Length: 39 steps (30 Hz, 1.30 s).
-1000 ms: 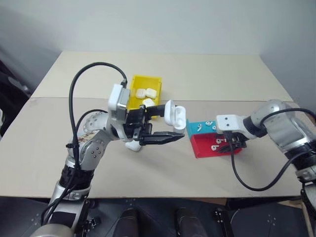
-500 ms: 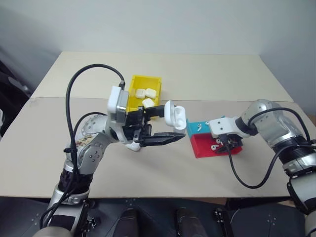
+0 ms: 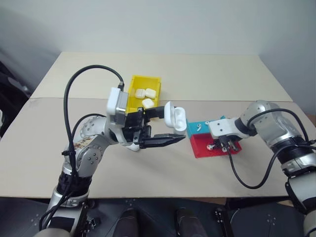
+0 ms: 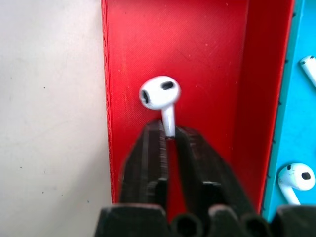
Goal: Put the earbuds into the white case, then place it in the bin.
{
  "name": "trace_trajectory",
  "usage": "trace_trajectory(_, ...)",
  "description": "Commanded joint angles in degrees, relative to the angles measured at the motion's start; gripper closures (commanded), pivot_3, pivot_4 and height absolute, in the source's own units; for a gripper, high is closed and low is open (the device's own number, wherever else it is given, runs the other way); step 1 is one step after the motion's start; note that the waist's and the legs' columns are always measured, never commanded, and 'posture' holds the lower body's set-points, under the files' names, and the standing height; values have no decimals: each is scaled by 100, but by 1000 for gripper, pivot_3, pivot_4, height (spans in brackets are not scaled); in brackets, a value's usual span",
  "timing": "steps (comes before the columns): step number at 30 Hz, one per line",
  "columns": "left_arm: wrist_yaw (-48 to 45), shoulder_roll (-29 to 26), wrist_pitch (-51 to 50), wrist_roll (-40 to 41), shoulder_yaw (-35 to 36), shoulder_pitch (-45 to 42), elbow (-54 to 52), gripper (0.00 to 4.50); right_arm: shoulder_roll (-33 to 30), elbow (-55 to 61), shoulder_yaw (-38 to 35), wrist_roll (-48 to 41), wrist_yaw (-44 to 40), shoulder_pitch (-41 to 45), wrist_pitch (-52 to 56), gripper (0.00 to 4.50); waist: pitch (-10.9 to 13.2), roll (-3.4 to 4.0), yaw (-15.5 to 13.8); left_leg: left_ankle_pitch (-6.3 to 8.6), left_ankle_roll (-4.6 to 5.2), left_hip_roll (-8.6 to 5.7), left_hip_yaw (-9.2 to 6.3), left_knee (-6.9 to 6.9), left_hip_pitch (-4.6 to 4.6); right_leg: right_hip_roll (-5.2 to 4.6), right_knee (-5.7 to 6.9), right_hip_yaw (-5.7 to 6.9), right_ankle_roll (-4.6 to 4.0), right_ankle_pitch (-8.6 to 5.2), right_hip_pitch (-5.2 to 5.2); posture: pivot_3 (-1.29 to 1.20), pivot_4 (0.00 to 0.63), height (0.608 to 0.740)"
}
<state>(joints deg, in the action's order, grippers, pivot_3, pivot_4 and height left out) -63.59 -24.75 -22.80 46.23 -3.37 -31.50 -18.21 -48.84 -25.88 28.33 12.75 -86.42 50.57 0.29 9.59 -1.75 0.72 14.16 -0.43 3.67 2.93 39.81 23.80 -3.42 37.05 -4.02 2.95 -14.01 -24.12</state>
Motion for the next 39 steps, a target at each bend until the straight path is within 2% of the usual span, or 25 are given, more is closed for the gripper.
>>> trace_trajectory(1,-14,-33,-20,85,118,-55,-175,1711,-23,169,-164,-41,-70,-120,-2,4460,0,0,0,0,0,0,0,0,0,0,0,0,0,0,0,0,150,740)
trace_trajectory(8,-71,-49,-25,80,123,-112,-112,1711,-52,413,-312,-65,-58,-271,220,4460,0,0,0,0,0,0,0,0,-1,0,0,0,0,0,1,0,150,740)
trace_trajectory(22,-142,-46,-36,62,110,-177,-89,1711,-41,1279,-496,22,534,-637,1006,4460,0,0,0,0,0,0,0,0,0,0,0,0,0,0,-1,0,150,740)
trace_trajectory(27,-174,-45,-56,55,118,-208,-73,1711,-81,1493,-539,-11,515,-776,1174,2992,0,0,0,0,0,0,0,0,-1,0,1,0,0,0,0,0,150,740)
trace_trajectory(31,-196,-54,-77,54,130,-224,-65,1711,-162,1671,-582,-111,378,-861,1242,1577,0,0,-1,0,0,0,-1,-1,0,1,-1,1,0,0,1,0,150,740)
trace_trajectory(39,-217,-47,-71,38,136,-237,-52,1711,-224,2033,-789,-508,80,-708,1635,1577,0,0,-1,0,0,0,-1,-1,0,1,0,0,0,0,-1,0,150,740)
